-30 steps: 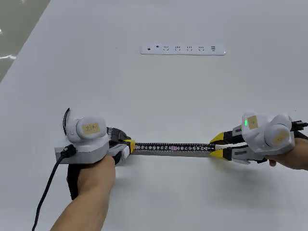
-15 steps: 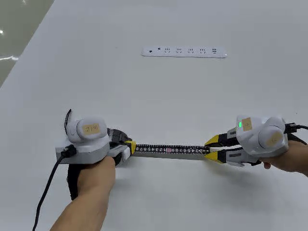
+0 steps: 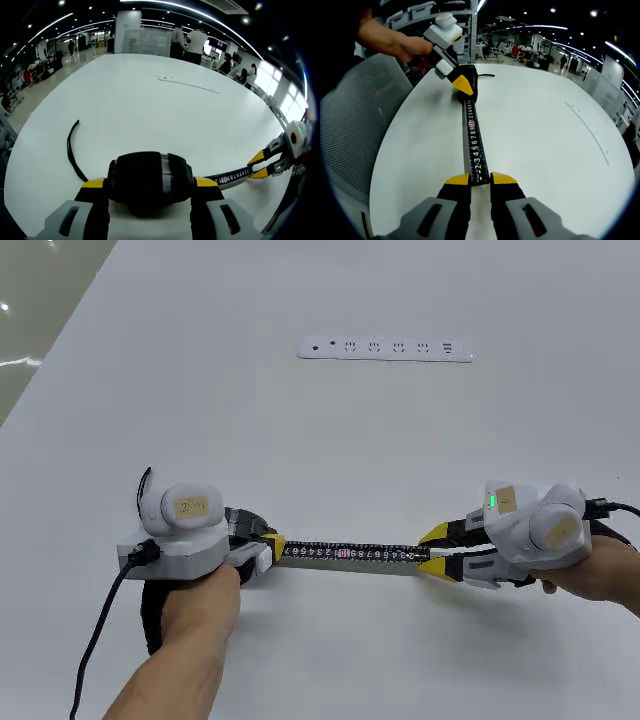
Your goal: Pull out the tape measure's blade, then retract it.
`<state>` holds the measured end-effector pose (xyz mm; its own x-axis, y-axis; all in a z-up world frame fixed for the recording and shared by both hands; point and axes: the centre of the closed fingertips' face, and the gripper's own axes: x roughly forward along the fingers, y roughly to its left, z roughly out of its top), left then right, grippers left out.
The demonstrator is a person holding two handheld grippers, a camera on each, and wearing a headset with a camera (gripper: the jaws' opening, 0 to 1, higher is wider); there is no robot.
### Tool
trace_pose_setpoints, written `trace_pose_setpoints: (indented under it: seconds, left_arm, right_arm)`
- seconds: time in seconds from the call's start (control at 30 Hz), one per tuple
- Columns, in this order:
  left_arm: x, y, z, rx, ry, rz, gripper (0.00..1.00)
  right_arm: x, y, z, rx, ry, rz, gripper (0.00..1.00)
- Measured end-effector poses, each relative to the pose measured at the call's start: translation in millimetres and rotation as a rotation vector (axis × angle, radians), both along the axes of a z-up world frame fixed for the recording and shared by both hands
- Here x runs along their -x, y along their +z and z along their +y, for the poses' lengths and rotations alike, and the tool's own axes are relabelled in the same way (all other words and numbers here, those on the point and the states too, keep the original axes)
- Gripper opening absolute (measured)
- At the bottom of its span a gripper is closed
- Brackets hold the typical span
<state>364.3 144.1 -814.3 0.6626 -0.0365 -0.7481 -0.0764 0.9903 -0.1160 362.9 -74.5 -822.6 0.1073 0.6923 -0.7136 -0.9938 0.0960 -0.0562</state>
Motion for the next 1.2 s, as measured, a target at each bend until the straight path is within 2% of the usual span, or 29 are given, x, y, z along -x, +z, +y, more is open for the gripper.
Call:
trace_pose_setpoints:
  seconds: [0.43,1.2]
  left_arm:
    - [1.0,-0.1,0.0,0.006,-0.005,0.005,0.62]
    - [1.7,0.3,-0.6,0.013,-0.017,0.010,0.62]
  right_arm:
    - [0.9,1.7,3.3,-0.016,-0.011,0.012,0.12]
    - [6.5,-0.3,22.4,-0.033,-0.013,0.033,0.12]
